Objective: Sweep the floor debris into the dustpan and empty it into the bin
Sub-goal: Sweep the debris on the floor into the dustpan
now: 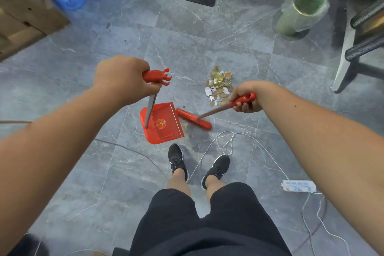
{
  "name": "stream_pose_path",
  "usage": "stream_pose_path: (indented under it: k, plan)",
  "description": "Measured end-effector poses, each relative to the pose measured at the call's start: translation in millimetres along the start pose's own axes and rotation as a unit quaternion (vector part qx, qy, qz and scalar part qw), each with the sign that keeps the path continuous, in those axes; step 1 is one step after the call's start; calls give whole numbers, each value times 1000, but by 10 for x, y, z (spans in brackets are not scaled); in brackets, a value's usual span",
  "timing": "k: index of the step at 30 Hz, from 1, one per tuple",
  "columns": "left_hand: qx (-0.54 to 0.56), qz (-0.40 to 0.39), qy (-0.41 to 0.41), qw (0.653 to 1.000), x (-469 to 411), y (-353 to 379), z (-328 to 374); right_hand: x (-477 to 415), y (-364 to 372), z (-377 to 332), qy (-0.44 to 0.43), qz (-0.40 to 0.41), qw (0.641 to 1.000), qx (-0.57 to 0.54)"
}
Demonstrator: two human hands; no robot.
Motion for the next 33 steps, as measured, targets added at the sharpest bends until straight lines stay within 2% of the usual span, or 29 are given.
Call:
stream_pose_path:
  k: [15,22,33]
  plan:
    - [38,24,20,999,-309,-79,724,205,-1066,120,-1,59,998,13]
    - [34,41,2,999,-454,-120,937,277,-1285,11,-27,75,996,37]
    - [17,49,-26,998,-631,-134,1006,462,-1548,-104,-64,77,994,-31]
Point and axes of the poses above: each hand's wrist, its own x-axis away from the middle knuckle, its own y-axis out of the palm, z = x × y, the point moved 8 cm from there along -x, towards the middle knuckle, and after that the axes turned 8 degrees about -z, right-handed, at the moved point
